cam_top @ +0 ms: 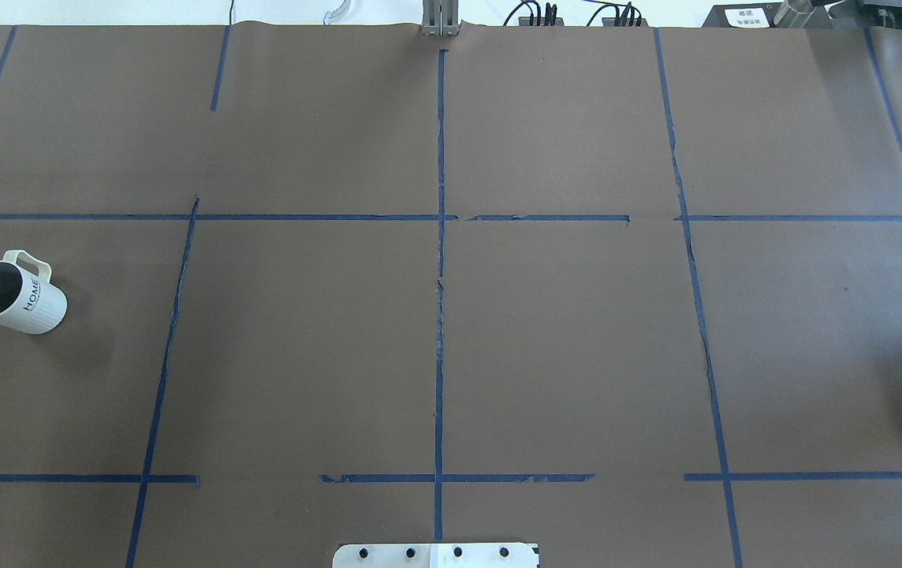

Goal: Left arm hands cup to right arm to dump lemon

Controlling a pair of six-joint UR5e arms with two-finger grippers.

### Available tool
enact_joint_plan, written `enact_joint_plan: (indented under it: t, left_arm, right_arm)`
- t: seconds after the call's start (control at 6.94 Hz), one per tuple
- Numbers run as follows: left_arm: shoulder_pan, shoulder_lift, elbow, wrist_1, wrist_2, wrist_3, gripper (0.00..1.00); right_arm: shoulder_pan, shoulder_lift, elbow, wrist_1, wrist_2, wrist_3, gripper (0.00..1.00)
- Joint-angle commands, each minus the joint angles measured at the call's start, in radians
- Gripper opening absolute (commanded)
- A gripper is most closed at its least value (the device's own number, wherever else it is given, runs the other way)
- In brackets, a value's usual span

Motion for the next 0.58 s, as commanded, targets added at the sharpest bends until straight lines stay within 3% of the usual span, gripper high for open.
enact_joint_plan:
  t: [0.0, 0.43]
  left_arm:
    - [0.012, 0.003, 0.019, -0.001, 0.004, -0.004, 1.00]
    - [0.012, 0.005, 0.004, -0.010, 0.014, -0.009, 1.00]
  right_arm:
    - [-0.001, -0.011, -0.002, -0.003, 0.010, 0.049, 1.00]
    - [-0.001, -0.013, -0.002, 0.004, 0.005, 0.068, 1.00]
